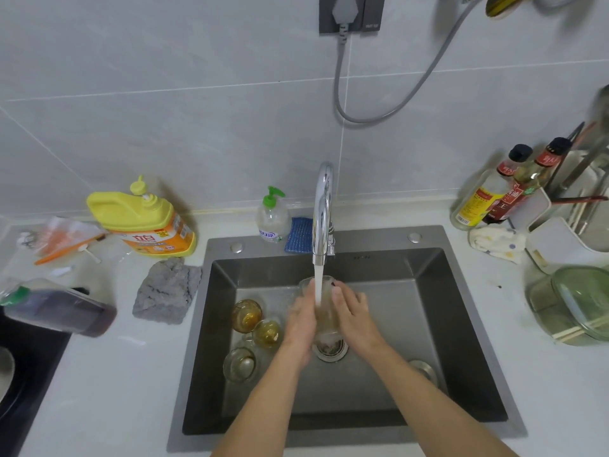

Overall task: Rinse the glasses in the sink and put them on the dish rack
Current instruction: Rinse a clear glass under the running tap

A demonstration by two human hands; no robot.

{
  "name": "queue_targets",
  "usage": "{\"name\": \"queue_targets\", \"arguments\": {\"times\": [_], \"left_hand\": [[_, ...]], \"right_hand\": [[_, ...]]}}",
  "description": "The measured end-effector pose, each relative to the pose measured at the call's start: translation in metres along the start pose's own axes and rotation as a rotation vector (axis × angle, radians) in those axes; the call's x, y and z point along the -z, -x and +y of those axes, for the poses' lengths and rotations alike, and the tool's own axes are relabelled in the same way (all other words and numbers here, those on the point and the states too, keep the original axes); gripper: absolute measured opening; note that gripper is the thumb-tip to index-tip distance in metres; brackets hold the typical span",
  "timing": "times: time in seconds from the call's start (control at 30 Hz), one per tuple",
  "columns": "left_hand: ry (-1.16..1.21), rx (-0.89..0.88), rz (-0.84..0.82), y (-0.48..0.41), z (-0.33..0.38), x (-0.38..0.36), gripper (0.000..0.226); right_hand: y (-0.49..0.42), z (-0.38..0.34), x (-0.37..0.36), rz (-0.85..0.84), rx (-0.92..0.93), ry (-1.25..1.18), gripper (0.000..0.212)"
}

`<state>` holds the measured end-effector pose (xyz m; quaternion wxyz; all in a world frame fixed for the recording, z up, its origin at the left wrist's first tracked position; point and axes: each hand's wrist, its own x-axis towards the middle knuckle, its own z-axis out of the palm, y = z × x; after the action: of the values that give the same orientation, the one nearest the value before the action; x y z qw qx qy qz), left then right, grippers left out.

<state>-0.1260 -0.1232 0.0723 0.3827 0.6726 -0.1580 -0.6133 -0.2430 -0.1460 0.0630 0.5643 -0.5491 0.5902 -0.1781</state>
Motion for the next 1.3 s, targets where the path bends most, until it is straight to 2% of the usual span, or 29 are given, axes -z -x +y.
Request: {"name": "queue_targets", "arguments": {"times": [0.13,0.23,0.3,0.37,0.43,0.5,0.57,0.67,0.8,0.87,0.93,1.07,1.17,1.23,1.3], "left_hand": [[0.317,0.120,-0.123,0.009,0.002,0.000,0.067],[0.340,0.164,-0.101,0.008,-0.004,0.010,0.073],[0.302,0.169,-0.029,0.005,-0.004,0.019,0.079],[0.229,0.209,0.055,0.002,-0.003,0.020,0.079],[0.130,0.210,0.141,-0.001,-0.004,0.018,0.075],[0.077,0.164,0.105,-0.002,-0.005,0.015,0.080],[0.080,0.131,0.017,0.002,-0.004,0.014,0.083],[0.131,0.112,-0.126,0.010,-0.001,0.019,0.069],[0.248,0.135,-0.228,0.013,0.002,0.026,0.064],[0.226,0.142,-0.239,0.016,0.007,0.024,0.056],[0.159,0.130,-0.183,0.017,0.009,0.022,0.052],[0.146,0.098,-0.053,0.013,0.000,0.025,0.039],[0.296,0.135,-0.065,0.015,-0.005,0.034,0.026],[0.432,0.181,-0.027,0.013,-0.002,0.040,0.034],[0.479,0.197,0.005,0.007,0.000,0.039,0.047]], "right_hand": [[-0.002,-0.003,0.002,0.059,-0.127,-0.319,0.071],[0.001,-0.008,0.001,-0.071,-0.266,-0.487,0.060],[0.002,-0.010,0.002,-0.133,-0.253,-0.541,0.057],[-0.001,-0.011,0.000,-0.084,-0.204,-0.451,0.058],[-0.005,-0.012,-0.005,0.017,-0.135,-0.249,0.058],[-0.010,-0.008,-0.010,0.115,-0.062,-0.139,0.048],[-0.007,-0.013,-0.007,0.177,-0.055,-0.244,0.025],[-0.007,-0.017,0.002,0.168,-0.100,-0.423,0.047],[-0.008,-0.012,-0.006,0.036,-0.113,-0.472,0.029],[-0.004,-0.018,-0.014,0.046,-0.151,-0.425,0.040],[-0.007,-0.022,-0.021,0.149,-0.193,-0.385,0.047],[-0.022,-0.017,-0.034,0.353,-0.158,-0.303,0.043],[-0.023,-0.016,-0.025,0.256,-0.022,-0.236,0.037],[-0.022,-0.013,-0.008,0.134,0.058,-0.215,0.036],[-0.023,-0.007,0.002,0.101,0.049,-0.184,0.047]]}}
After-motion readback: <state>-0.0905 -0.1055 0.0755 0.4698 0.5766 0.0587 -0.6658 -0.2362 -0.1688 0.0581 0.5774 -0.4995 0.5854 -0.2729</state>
